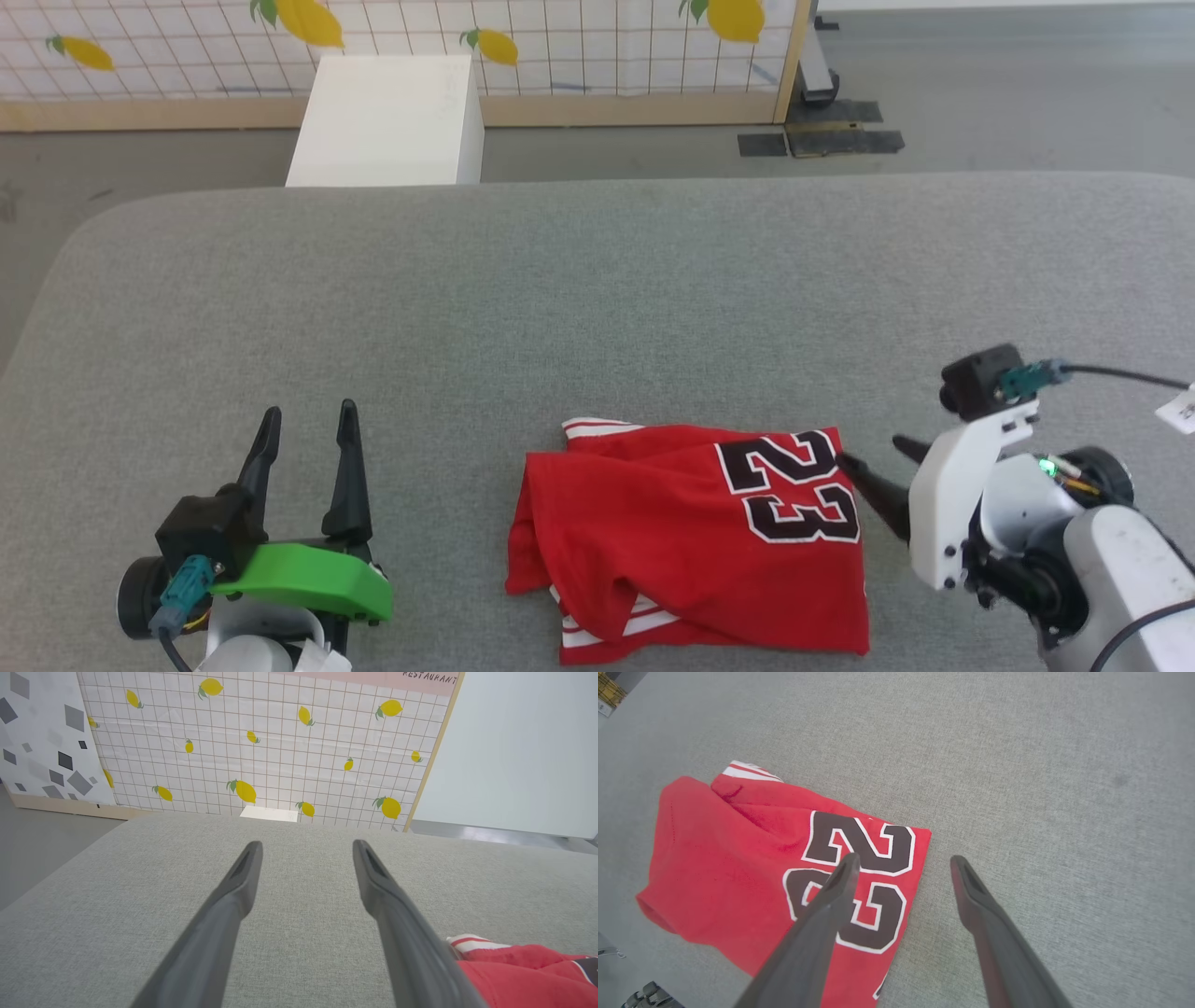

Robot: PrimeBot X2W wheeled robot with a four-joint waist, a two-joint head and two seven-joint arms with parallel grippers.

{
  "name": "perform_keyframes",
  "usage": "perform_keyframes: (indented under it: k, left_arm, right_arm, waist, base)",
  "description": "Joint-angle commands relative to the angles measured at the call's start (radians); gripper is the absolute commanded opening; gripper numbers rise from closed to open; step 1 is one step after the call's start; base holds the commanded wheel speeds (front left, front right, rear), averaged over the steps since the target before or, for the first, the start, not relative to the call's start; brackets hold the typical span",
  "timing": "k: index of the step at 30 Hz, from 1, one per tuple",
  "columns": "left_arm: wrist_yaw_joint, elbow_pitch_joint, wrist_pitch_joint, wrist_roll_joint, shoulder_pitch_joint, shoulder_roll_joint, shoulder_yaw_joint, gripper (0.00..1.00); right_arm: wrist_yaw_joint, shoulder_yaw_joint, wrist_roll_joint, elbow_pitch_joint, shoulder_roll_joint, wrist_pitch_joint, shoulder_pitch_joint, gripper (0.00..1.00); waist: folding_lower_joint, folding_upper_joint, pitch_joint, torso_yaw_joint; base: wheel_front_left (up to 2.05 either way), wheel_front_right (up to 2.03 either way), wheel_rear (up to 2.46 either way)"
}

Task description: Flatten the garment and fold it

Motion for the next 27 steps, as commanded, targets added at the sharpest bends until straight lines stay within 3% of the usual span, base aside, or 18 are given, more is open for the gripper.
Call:
perform_keyframes:
  k: [1, 20, 21, 22, 23, 27]
  left_arm:
    - [0.003, -0.003, -0.007, -0.004, -0.006, 0.001, -0.001, 1.0]
    - [0.001, 0.012, -0.007, 0.001, -0.043, -0.016, -0.015, 1.0]
    - [0.0, 0.014, -0.007, 0.001, -0.044, -0.017, -0.016, 1.0]
    - [0.0, 0.015, -0.007, 0.001, -0.044, -0.018, -0.016, 1.0]
    - [-0.001, 0.016, -0.008, 0.001, -0.044, -0.019, -0.016, 1.0]
    - [-0.003, 0.018, -0.008, 0.002, -0.04, -0.021, -0.01, 1.0]
  right_arm:
    - [-0.002, -0.003, -0.016, 0.01, 0.014, 0.007, 0.015, 1.0]
    - [-0.002, 0.102, -0.113, 0.197, 0.064, 0.099, 0.043, 1.0]
    - [-0.002, 0.103, -0.11, 0.206, 0.065, 0.108, 0.042, 0.65]
    - [-0.002, 0.1, -0.104, 0.211, 0.068, 0.109, 0.04, 0.12]
    - [-0.002, 0.097, -0.098, 0.213, 0.069, 0.107, 0.037, 0.0]
    - [-0.002, 0.107, -0.074, 0.189, 0.06, 0.095, 0.018, 0.0]
  waist:
    - [0.0, -0.0001, 0.015, 0.006]
    - [0.0, -0.0001, 0.073, 0.063]
    - [0.0, -0.0001, 0.073, 0.065]
    - [0.0, -0.0001, 0.072, 0.067]
    - [0.0, -0.0001, 0.07, 0.068]
    - [0.0, -0.0001, 0.06, 0.068]
  base:
    - [0.0, 0.0, 0.0]
    - [0.0, 0.0, 0.0]
    - [0.0, 0.0, 0.0]
    - [0.0, 0.0, 0.0]
    - [0.0, 0.0, 0.0]
    - [0.0, 0.0, 0.0]
